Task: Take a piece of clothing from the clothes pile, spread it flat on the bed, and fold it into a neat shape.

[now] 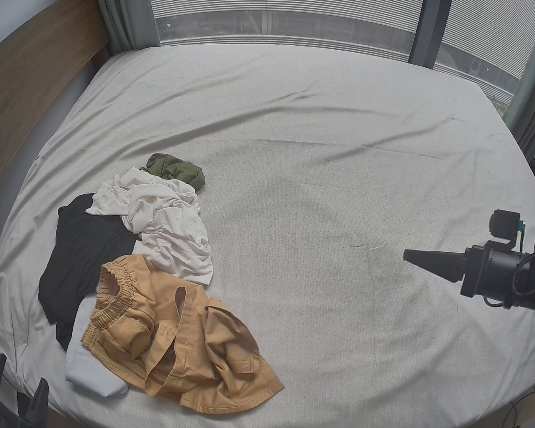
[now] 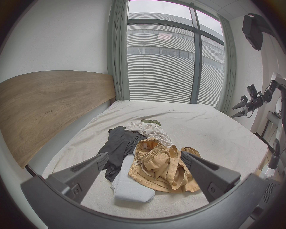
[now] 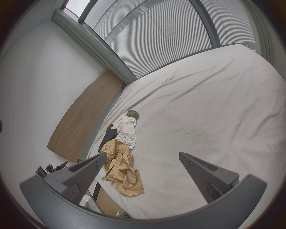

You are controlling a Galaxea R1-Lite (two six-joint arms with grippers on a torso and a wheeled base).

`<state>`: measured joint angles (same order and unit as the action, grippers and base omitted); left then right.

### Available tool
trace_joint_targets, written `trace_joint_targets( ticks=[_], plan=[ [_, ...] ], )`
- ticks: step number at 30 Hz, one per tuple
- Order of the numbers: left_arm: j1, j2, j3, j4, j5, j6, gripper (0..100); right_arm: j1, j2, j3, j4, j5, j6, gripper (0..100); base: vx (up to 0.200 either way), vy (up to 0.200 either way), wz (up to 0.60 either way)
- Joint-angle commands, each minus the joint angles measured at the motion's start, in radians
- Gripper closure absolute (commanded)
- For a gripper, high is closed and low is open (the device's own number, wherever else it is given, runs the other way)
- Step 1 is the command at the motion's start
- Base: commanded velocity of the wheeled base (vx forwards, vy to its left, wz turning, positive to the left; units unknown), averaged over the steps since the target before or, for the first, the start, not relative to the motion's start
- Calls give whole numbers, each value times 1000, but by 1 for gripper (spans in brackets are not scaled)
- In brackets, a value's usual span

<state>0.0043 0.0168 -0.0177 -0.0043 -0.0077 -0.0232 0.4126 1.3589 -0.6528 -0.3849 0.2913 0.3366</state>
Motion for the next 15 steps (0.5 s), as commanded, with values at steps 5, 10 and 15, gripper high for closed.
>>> trace_joint_targets(
  ticks=[5, 10, 15],
  plan=[
    [0, -12, 18, 0, 0, 0, 0, 80, 167, -19, -42, 0, -1, 0, 0, 0, 0],
    [0, -12, 18, 0, 0, 0, 0, 111, 233, -54, -43, -1, -1, 0, 0, 0, 0],
    [0, -12, 18, 0, 0, 0, 0, 155, 292, -76, -43, -1, -2, 0, 0, 0, 0]
  ],
)
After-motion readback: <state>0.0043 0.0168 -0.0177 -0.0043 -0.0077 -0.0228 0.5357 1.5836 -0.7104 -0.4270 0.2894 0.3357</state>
